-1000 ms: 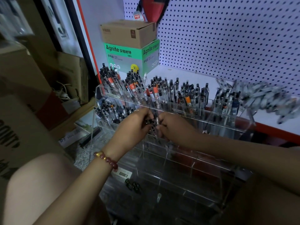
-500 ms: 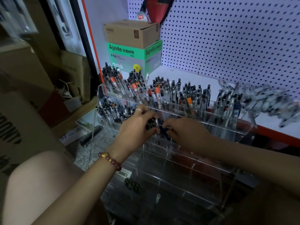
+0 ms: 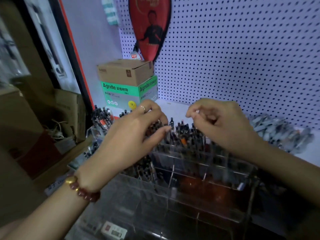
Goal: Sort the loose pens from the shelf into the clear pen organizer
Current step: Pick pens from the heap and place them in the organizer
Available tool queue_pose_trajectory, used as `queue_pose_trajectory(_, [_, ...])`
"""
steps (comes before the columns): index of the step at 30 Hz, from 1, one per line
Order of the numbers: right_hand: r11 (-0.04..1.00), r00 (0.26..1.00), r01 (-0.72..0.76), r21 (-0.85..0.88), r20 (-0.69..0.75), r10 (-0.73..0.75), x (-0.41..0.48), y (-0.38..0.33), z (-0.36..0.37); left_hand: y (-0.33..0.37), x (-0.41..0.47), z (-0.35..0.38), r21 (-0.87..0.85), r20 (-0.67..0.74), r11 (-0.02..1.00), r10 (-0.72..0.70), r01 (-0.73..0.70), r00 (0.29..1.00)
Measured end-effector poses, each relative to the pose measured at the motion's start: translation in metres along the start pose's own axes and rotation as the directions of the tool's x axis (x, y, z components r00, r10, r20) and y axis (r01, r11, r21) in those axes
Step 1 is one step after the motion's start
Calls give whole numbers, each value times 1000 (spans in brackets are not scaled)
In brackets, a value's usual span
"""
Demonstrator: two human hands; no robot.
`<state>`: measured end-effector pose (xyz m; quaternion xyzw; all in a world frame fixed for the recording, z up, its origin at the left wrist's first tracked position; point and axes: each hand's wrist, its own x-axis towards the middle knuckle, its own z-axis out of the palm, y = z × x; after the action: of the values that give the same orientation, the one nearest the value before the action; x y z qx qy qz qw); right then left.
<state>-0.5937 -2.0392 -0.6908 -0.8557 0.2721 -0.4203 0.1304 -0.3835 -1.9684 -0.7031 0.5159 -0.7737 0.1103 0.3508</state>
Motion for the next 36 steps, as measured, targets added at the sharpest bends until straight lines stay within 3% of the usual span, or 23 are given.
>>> queue_pose_trajectory(2, [993,990,-120,3,-79,120,15,24,-22,2,24,4,-16,25,1000,22,-21,999])
queue_pose_trajectory(5, [920,954,-297,-256,-36,298,24,83,-48,1,59,23,-71,47,996,49,-45,998])
queue_pose_trajectory(8, [674,850,-379,-634,49,524,4,145,-60,3,89,50,-145,57,989,49,-40,997])
queue_pose_trajectory(10, [576,765,-378,-724,107,636,-13,170,-62,6,104,67,-177,64,984,31,-19,997])
queue_pose_trajectory(16, [563,672,-307,-767,244,699,-28,176,-61,13,126,107,-219,113,975,-10,35,994])
queue_pose_trajectory(22, [549,682,-286,-786,236,693,-28,167,-52,8,124,129,-325,150,935,-96,141,984])
queue_pose_trajectory(26, [595,652,-424,-683,226,724,-21,158,-54,3,125,131,-390,170,904,-115,173,979])
queue_pose_trajectory(31, [613,563,-746,-259,245,789,-9,154,-67,2,123,133,-428,303,879,-80,210,950])
queue_pose_trajectory(33, [627,575,-771,-111,303,760,-4,145,-74,3,124,132,-422,324,884,-61,202,944])
queue_pose_trajectory(36, [678,658,-729,96,373,654,5,134,-73,2,124,133,-481,357,846,-52,231,933])
